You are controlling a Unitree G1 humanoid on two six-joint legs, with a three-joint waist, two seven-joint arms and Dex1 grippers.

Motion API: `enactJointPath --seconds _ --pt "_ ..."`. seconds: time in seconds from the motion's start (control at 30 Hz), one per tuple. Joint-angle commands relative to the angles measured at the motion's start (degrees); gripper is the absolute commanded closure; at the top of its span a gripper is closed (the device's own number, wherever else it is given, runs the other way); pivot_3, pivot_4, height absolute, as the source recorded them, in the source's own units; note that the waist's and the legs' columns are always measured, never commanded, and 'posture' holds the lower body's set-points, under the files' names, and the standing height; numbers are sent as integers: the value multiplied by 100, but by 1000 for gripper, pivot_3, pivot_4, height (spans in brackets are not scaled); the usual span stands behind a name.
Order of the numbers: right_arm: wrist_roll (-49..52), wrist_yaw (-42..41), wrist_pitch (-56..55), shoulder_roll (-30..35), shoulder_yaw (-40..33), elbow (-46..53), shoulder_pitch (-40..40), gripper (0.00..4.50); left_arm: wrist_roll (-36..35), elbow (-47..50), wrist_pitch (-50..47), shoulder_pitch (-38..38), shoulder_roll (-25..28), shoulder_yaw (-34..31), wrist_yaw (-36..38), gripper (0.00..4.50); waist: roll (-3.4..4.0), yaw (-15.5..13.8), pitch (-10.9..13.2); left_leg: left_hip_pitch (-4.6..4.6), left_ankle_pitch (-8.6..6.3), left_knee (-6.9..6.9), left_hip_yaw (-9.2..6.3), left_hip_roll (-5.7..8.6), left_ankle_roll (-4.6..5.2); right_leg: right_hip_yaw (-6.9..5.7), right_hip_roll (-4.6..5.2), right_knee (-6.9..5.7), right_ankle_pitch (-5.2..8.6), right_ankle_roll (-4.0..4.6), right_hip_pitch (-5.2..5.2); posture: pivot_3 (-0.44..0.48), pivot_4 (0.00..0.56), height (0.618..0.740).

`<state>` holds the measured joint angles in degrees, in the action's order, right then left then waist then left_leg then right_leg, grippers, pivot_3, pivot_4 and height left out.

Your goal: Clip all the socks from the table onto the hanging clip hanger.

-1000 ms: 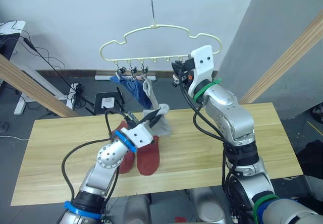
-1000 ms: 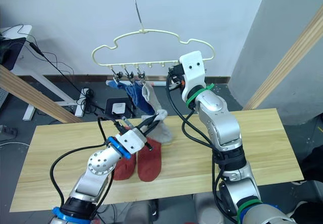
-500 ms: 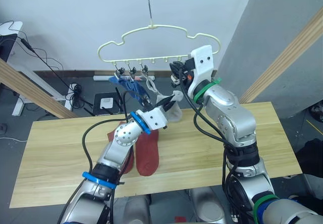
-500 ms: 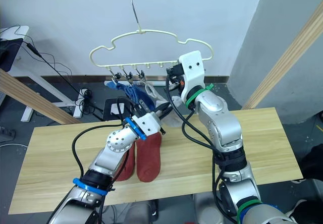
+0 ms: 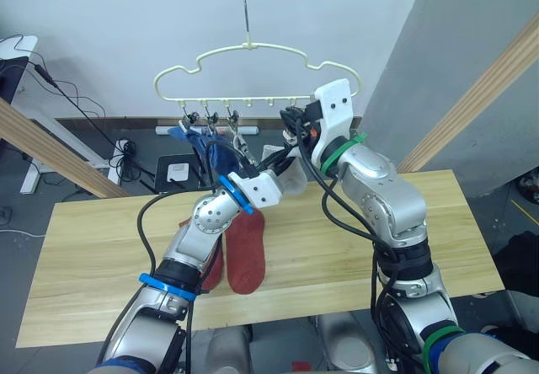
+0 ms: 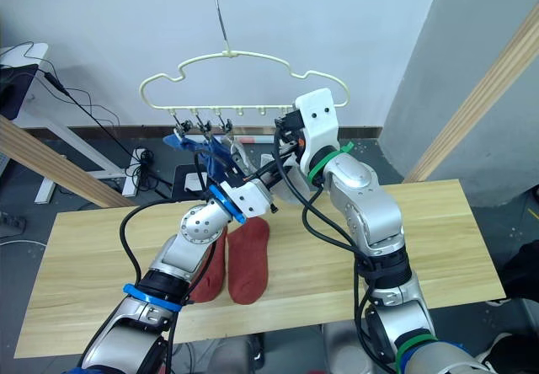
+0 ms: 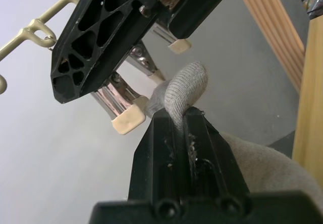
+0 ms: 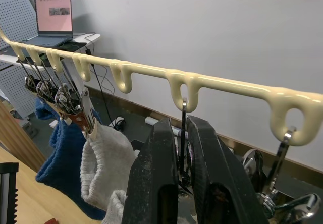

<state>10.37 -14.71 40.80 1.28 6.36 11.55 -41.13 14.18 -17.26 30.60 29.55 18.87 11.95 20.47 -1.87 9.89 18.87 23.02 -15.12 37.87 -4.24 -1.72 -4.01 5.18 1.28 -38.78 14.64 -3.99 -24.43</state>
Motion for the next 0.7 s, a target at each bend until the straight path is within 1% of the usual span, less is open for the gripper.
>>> enactJointPath --seconds 0.03,0.7 --pt "65 -19 -52 -2 33 267 8 4464 46 46 96 65 22 -57 -127 4500 0 0 0 0 0 0 0 0 0 0 0 0 0 0 0 -230 307 733" --pt "-94 -29 -159 236 264 202 70 4464 193 -10 283 241 46 -69 -325 4500 0 -1 0 0 0 0 0 0 0 -1 0 2 0 0 0 -226 301 733"
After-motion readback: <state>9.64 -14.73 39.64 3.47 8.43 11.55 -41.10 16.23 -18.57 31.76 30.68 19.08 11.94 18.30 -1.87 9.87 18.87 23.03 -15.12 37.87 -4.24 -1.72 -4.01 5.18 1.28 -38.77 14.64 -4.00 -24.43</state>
